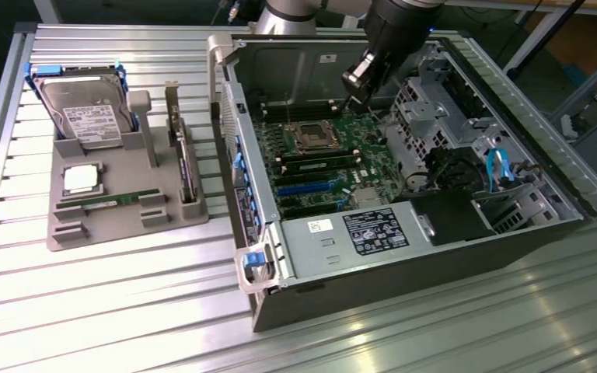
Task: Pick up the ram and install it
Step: 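Press down the ram until it locks into place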
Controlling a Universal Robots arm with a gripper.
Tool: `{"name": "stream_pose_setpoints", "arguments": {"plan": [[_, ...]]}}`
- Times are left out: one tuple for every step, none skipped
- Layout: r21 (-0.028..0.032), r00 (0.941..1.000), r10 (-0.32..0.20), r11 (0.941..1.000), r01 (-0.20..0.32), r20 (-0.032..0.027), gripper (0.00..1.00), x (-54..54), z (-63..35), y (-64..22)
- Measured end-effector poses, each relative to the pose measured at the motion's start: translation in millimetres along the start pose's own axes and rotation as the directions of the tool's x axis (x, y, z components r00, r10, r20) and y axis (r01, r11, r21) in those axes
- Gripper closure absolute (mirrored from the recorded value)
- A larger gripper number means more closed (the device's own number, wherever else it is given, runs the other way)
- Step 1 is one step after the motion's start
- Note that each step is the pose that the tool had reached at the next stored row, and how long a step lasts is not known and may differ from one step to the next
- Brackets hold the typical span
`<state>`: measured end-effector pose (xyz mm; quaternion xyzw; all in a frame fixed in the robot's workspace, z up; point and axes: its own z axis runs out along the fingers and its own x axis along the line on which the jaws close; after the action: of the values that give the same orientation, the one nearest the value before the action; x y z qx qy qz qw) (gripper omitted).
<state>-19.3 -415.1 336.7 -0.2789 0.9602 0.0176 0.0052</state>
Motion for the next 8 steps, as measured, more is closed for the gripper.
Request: {"name": "stream_pose_setpoints", "arguments": {"plan": [[0.0004, 0.9998, 0.020, 0.9998, -0.020, 0.0006, 0.90, 0.0, 0.1, 0.0], [0.0007, 0.9993, 0.038, 0.9993, -0.038, 0.0012, 0.90, 0.0, 0.2, 0.0], [0.0010, 0.9986, 0.053, 0.9986, -0.053, 0.0017, 0.90, 0.0, 0.3, 0.0], [0.0014, 0.9975, 0.071, 0.9975, -0.071, 0.0023, 0.90, 0.0, 0.4, 0.0], [0.0019, 0.9941, 0.109, 0.9941, -0.109, 0.0035, 0.90, 0.0, 0.6, 0.0], [0.0023, 0.9911, 0.133, 0.9911, -0.133, 0.0043, 0.90, 0.0, 0.7, 0.0], [0.0026, 0.9885, 0.151, 0.9885, -0.151, 0.0049, 0.90, 0.0, 0.8, 0.0], [0.0031, 0.9836, 0.180, 0.9836, -0.180, 0.0059, 0.90, 0.0, 0.9, 0.0]]}}
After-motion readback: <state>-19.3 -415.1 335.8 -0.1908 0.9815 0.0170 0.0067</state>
